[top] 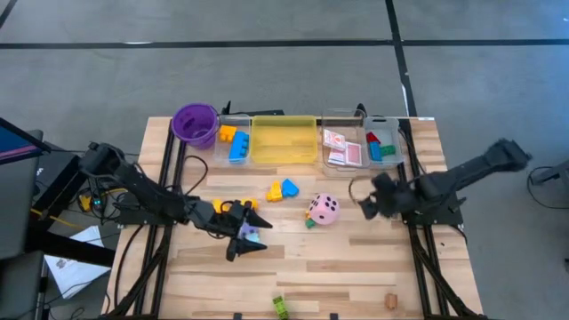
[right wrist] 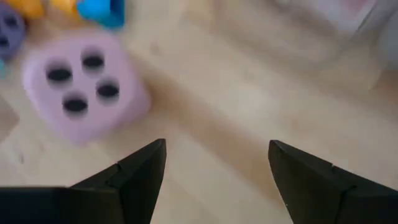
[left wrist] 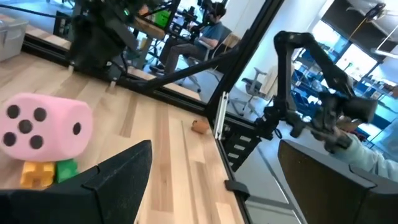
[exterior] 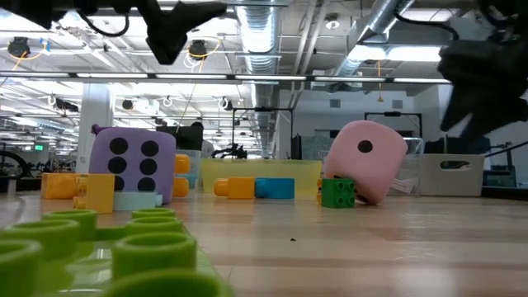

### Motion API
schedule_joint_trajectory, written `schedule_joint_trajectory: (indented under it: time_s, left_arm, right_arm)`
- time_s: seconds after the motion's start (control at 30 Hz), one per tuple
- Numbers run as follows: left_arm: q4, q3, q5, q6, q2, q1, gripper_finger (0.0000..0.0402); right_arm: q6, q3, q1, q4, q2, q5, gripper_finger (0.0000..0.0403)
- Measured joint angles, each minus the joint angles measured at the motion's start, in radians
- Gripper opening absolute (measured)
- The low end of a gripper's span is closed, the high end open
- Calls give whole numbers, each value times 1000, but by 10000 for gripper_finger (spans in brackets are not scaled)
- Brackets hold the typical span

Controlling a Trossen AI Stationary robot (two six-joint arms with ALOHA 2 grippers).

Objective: Pick & Place Toys
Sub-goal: Put the small brown game piece into the gray bin

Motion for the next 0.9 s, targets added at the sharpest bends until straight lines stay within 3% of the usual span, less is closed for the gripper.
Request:
schedule_joint_trajectory:
  time_s: [0.23, 0.53, 0.77, 0.9]
  left_arm:
    - [173, 0, 4, 1, 90, 0, 341]
    - [210, 0, 3, 40, 37, 0, 341]
    - [213, 0, -1, 92, -40, 0, 341]
    - [212, 0, -1, 148, -64, 0, 341]
  right_arm:
    - [374, 143, 313, 3, 362, -12, 276]
    - [633, 560, 518, -123, 790, -199, 276]
    - [877, 804, 618, -245, 978, -352, 276]
    - [1055, 880, 672, -291, 1033, -376, 276]
